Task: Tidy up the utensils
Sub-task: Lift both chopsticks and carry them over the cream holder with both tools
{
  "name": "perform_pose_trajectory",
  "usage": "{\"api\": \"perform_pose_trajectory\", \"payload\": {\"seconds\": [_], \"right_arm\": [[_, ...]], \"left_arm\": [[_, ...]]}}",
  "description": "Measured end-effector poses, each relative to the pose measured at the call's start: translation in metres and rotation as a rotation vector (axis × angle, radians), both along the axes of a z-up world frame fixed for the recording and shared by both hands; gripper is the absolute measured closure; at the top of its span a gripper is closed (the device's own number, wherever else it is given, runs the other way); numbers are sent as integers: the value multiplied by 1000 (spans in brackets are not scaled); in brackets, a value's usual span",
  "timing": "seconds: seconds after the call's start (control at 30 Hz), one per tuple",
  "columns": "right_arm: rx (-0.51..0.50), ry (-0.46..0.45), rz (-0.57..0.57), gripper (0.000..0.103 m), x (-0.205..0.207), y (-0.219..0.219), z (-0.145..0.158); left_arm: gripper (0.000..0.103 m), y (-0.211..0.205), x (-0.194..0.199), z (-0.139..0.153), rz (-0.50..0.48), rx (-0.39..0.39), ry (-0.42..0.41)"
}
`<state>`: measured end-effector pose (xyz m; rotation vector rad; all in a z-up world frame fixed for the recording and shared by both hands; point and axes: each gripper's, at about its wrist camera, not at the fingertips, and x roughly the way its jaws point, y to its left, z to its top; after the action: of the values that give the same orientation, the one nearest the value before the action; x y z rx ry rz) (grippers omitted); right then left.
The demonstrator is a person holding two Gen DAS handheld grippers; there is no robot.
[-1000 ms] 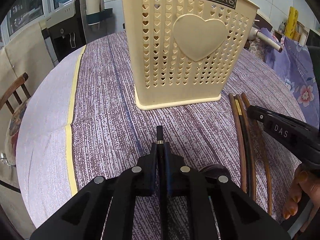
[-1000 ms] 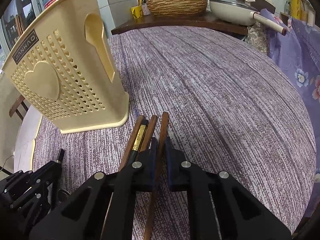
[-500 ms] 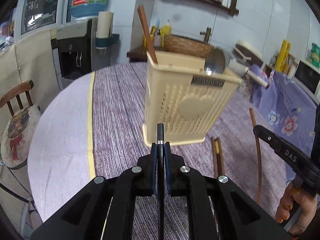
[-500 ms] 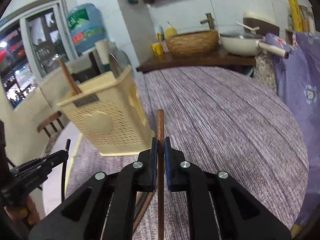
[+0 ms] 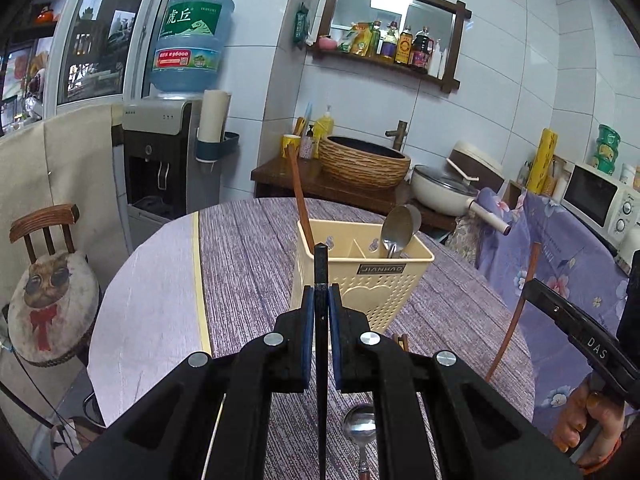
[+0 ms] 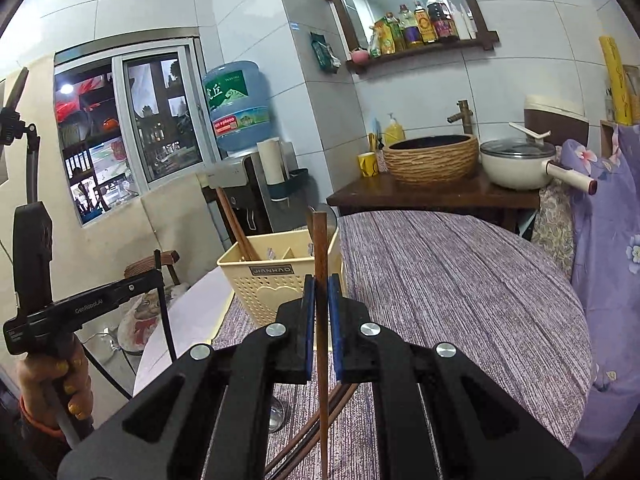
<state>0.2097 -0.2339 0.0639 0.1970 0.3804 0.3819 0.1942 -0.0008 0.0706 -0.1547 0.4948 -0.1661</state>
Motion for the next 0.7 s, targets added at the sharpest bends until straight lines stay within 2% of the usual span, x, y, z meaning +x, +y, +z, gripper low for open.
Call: {"api": "perform_pose_trajectory", "payload": {"seconds": [0.23,0.7], "right_arm": [[-7,-39,17,95,-1,2,11],[11,-58,91,95,12,13,42]], "left_arm": [[95,3,-2,8,0,0,-23],[95,-1,-6,30,-31,2,-75]]}}
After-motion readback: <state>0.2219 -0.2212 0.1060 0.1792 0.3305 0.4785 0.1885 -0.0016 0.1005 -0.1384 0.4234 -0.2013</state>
